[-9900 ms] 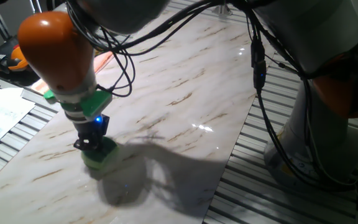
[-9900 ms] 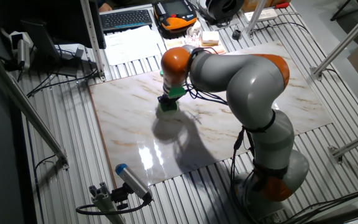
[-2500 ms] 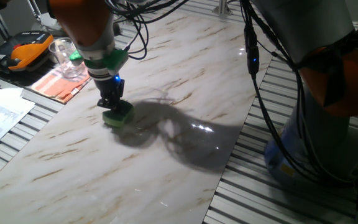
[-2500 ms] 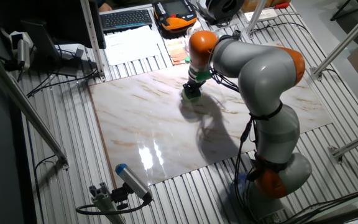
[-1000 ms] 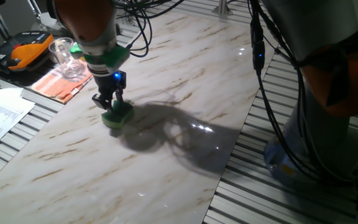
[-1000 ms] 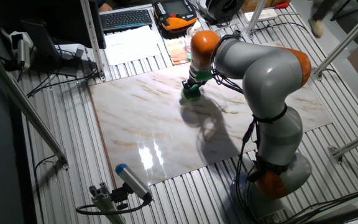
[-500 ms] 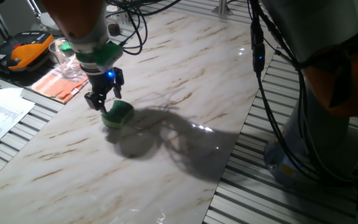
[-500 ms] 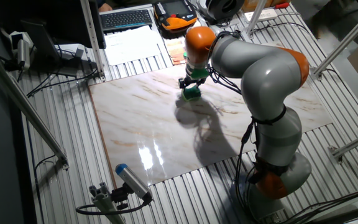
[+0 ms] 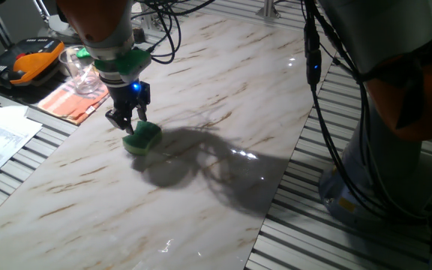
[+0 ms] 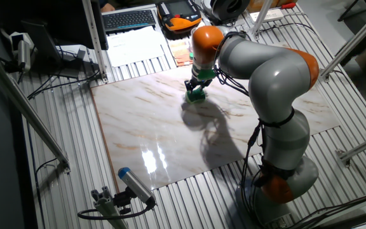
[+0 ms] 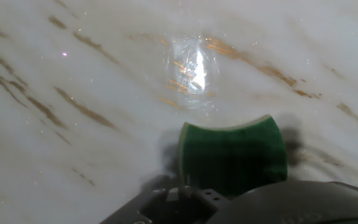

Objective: Clean the tabletop with a sponge

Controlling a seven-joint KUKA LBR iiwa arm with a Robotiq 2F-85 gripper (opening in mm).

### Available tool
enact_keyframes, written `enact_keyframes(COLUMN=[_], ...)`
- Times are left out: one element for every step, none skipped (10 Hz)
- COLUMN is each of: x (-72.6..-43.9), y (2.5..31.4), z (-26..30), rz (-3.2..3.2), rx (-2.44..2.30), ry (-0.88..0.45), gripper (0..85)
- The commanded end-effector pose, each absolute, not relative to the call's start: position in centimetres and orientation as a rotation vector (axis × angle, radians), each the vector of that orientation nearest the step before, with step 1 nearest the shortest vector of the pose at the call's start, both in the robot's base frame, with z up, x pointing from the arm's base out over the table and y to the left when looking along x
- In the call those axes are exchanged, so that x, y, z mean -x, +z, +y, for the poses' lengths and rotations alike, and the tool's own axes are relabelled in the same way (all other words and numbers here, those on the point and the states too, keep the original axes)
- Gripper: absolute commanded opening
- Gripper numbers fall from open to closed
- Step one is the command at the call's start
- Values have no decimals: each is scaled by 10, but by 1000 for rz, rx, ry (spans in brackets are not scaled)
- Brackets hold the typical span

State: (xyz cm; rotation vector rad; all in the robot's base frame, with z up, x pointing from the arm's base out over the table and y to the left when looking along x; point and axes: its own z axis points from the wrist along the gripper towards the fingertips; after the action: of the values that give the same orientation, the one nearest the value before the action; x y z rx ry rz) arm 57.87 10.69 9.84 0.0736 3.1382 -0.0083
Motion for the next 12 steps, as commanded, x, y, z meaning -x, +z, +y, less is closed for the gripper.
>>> enact_keyframes(x=[-578, -578, -579, -579, -579, -578, -577, -576, -575, -575, -574, -574], y=[98, 99, 98, 98, 99, 100, 103, 106, 108, 108, 109, 111], z=[106, 105, 105, 106, 105, 104, 102, 99, 98, 98, 97, 97], rz=[3142, 3144, 3147, 3153, 3153, 3155, 3153, 3149, 3149, 3148, 3152, 3155], rx=[-67, -59, -55, -43, -33, -33, -40, -45, -45, -47, -40, -35], ry=[-2, -9, -9, -2, -14, -9, 3, 0, -2, -5, -5, -9], gripper=[510, 510, 340, 340, 340, 340, 510, 510, 510, 510, 340, 340])
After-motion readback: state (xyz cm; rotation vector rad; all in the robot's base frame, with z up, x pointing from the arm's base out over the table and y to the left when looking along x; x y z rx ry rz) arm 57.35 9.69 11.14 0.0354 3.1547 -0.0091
